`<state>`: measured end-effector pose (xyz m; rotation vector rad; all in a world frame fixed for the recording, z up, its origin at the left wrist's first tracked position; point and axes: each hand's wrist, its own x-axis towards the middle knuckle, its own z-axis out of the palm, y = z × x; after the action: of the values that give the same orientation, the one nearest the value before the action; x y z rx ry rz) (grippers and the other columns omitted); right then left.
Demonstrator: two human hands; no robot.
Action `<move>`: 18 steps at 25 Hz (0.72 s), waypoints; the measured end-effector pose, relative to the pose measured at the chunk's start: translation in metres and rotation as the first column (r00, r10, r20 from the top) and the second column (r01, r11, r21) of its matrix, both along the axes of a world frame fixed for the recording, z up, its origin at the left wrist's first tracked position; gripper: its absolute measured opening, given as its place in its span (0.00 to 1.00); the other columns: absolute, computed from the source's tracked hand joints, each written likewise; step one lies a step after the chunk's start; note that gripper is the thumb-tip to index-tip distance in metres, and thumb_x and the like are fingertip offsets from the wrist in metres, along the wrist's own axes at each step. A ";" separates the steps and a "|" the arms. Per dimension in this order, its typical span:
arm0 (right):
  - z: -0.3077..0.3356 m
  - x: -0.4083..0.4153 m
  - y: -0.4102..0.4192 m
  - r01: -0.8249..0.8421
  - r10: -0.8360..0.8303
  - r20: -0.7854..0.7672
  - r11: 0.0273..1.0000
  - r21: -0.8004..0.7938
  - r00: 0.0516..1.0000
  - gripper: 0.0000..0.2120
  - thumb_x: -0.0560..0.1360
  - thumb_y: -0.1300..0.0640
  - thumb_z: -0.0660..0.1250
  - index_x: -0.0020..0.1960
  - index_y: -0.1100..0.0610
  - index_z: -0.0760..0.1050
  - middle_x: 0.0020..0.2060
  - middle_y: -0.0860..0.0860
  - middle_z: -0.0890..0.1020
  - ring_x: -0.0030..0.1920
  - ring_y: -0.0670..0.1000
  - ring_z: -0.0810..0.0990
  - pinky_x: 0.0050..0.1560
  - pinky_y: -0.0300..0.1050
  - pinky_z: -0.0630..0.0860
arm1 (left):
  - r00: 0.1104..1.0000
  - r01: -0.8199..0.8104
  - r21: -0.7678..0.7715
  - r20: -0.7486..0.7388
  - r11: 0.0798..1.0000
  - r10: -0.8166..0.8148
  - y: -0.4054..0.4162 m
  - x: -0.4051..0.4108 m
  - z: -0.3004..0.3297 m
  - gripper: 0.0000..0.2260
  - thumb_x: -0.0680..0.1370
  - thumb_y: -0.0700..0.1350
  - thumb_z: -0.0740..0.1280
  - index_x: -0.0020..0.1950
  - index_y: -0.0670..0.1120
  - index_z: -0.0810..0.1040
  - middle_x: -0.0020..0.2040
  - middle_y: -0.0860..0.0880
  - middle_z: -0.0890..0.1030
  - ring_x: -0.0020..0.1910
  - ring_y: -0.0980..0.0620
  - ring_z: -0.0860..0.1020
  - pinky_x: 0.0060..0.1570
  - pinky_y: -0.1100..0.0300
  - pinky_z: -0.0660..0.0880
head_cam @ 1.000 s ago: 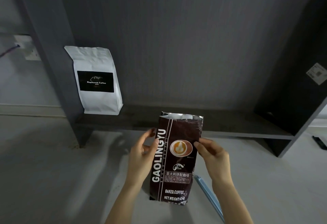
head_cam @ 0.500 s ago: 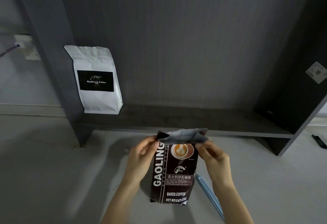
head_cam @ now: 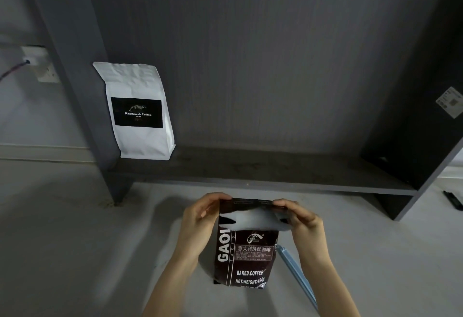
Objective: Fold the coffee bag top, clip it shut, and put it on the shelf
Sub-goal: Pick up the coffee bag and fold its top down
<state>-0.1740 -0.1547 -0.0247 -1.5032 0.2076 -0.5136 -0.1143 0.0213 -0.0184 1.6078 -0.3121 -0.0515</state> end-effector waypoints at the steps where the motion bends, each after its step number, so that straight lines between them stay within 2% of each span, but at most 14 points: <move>1: 0.001 -0.001 0.000 -0.014 0.014 0.008 1.000 -0.001 1.000 0.28 0.71 0.77 0.54 0.31 0.50 0.82 0.30 0.38 0.83 0.34 0.37 0.80 0.35 0.27 0.74 | 1.000 0.003 -0.008 -0.009 1.000 -0.003 0.000 0.000 0.000 0.19 0.72 0.28 0.58 0.40 0.49 0.80 0.36 0.60 0.84 0.41 0.65 0.80 0.41 0.75 0.74; 4: 0.002 -0.003 -0.001 -0.051 0.051 -0.010 0.998 -0.041 0.999 0.29 0.73 0.75 0.53 0.29 0.50 0.81 0.32 0.40 0.84 0.37 0.37 0.80 0.38 0.27 0.74 | 0.999 0.025 -0.035 -0.034 0.999 -0.026 0.001 0.001 0.000 0.17 0.75 0.32 0.58 0.38 0.50 0.80 0.36 0.63 0.84 0.40 0.65 0.80 0.40 0.75 0.73; 8: 0.004 -0.007 -0.005 -0.105 0.096 -0.103 0.991 -0.080 0.990 0.23 0.75 0.69 0.53 0.36 0.50 0.81 0.37 0.38 0.84 0.45 0.37 0.80 0.45 0.28 0.75 | 0.996 0.082 -0.005 -0.021 0.997 -0.082 0.004 0.004 0.003 0.14 0.77 0.40 0.58 0.41 0.53 0.80 0.41 0.60 0.84 0.46 0.65 0.78 0.49 0.69 0.70; 10: 0.006 -0.008 -0.001 -0.135 0.129 -0.102 0.989 -0.057 0.986 0.17 0.75 0.67 0.57 0.40 0.51 0.80 0.36 0.42 0.85 0.41 0.38 0.81 0.40 0.30 0.76 | 0.988 0.151 0.010 -0.021 0.988 -0.151 0.005 0.001 0.002 0.09 0.76 0.42 0.62 0.45 0.55 0.78 0.46 0.56 0.82 0.50 0.60 0.77 0.52 0.65 0.71; 12: 0.005 -0.008 0.003 -0.151 0.146 -0.082 0.986 -0.067 0.986 0.13 0.74 0.68 0.60 0.45 0.52 0.77 0.40 0.45 0.83 0.39 0.40 0.82 0.37 0.32 0.78 | 0.976 0.214 -0.016 -0.040 0.977 -0.215 0.005 -0.001 0.000 0.12 0.75 0.40 0.64 0.51 0.57 0.75 0.49 0.55 0.80 0.50 0.61 0.78 0.48 0.70 0.73; 15: -0.007 -0.004 0.004 -0.149 0.140 -0.096 0.984 -0.101 0.986 0.19 0.73 0.67 0.63 0.57 0.48 0.70 0.46 0.48 0.80 0.46 0.44 0.81 0.46 0.39 0.80 | 0.967 0.238 -0.053 -0.075 0.970 -0.242 0.006 -0.002 -0.004 0.19 0.75 0.34 0.62 0.58 0.56 0.71 0.52 0.59 0.78 0.47 0.71 0.77 0.43 0.78 0.71; 17: -0.014 -0.003 0.003 -0.134 0.128 -0.122 0.990 -0.050 0.984 0.23 0.72 0.66 0.64 0.62 0.48 0.65 0.47 0.48 0.80 0.47 0.45 0.81 0.46 0.37 0.80 | 0.965 0.229 -0.048 -0.117 0.972 -0.233 0.006 -0.003 -0.011 0.19 0.75 0.34 0.61 0.57 0.56 0.68 0.51 0.62 0.75 0.44 0.75 0.75 0.41 0.80 0.70; 18: -0.017 -0.003 0.002 -0.122 0.117 -0.127 0.992 -0.035 0.985 0.21 0.72 0.66 0.64 0.61 0.49 0.67 0.46 0.48 0.81 0.48 0.45 0.80 0.44 0.34 0.79 | 0.965 0.217 -0.041 -0.142 0.975 -0.221 0.007 -0.004 -0.015 0.18 0.75 0.35 0.61 0.55 0.57 0.69 0.50 0.63 0.75 0.42 0.77 0.75 0.40 0.81 0.70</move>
<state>-0.1768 -0.1523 -0.0417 -1.5802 0.2031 -0.3302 -0.1178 0.0279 -0.0337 1.5294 -0.3743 -0.3325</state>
